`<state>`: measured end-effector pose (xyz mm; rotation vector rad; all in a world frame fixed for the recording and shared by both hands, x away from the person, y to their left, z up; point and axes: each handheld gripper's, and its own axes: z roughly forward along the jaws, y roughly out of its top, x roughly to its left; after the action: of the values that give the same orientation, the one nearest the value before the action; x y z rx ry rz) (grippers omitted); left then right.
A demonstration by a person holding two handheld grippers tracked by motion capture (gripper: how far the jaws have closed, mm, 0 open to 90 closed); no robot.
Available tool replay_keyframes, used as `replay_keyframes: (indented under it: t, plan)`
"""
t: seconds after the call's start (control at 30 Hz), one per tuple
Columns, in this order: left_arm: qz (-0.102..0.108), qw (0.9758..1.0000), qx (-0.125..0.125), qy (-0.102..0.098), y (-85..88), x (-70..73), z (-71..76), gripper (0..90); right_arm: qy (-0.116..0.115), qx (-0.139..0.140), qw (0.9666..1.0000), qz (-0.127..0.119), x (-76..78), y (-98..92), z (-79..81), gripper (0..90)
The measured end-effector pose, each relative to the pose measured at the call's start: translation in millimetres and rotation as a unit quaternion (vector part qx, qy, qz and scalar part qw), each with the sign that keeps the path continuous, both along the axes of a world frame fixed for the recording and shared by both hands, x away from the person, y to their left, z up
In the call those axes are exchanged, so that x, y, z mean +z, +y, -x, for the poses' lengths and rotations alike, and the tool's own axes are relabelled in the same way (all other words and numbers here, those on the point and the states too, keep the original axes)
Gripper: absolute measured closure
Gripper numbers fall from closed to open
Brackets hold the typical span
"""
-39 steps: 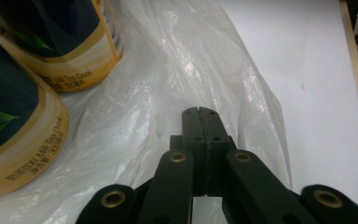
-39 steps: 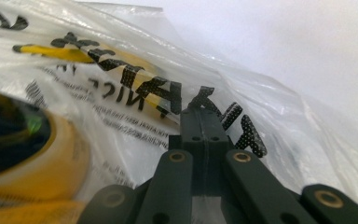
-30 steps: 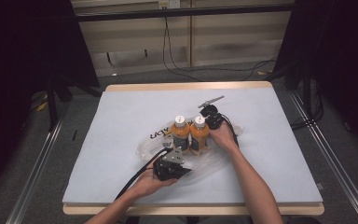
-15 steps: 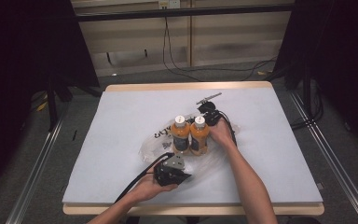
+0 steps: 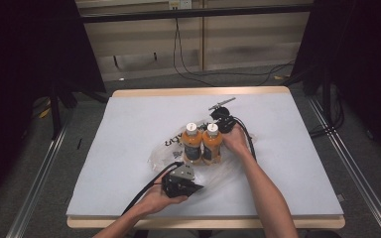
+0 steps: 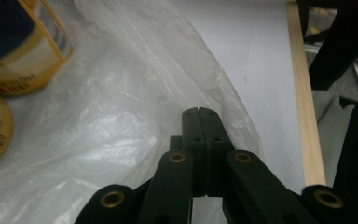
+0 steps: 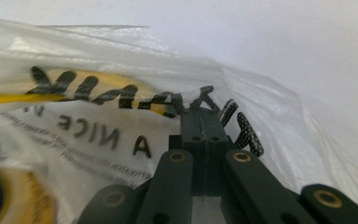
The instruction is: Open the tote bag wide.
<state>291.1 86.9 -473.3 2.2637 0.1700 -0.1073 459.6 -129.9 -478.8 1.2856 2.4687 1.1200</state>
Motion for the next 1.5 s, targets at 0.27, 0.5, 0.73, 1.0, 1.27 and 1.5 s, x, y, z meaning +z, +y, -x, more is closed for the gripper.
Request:
replay_keyframes:
  t: [0.27,0.5,0.73,1.0,1.27,1.5]
  plan:
    - [0.044,0.9981,0.043,0.001,15.2,12.1,-9.5,80.1,-0.027,0.005,0.9989,-0.038,26.6,-19.8,20.8,90.0]
    - [0.076,0.9949,0.064,-0.016,23.2,25.1,-12.3,71.4,-0.059,0.002,0.9971,-0.047,47.1,-30.4,39.7,89.6]
    - [0.104,0.9889,0.1,-0.033,38.0,40.3,-17.1,51.4,-0.079,0.002,0.9956,-0.052,59.8,-43.0,62.3,82.2]
    - [0.103,0.9849,0.134,-0.037,53.6,44.1,-18.6,35.2,-0.105,-0.007,0.9931,-0.053,65.2,-66.9,92.9,70.6]
    - [0.106,0.9764,0.178,-0.06,77.3,50.7,-21.7,19.4,-0.136,-0.013,0.9879,-0.073,78.7,-90.1,128.9,45.2]
    - [0.107,0.9713,0.204,-0.059,100.9,53.0,-9.1,11.8,-0.141,-0.025,0.9872,-0.071,75.2,-108.4,160.4,26.5]
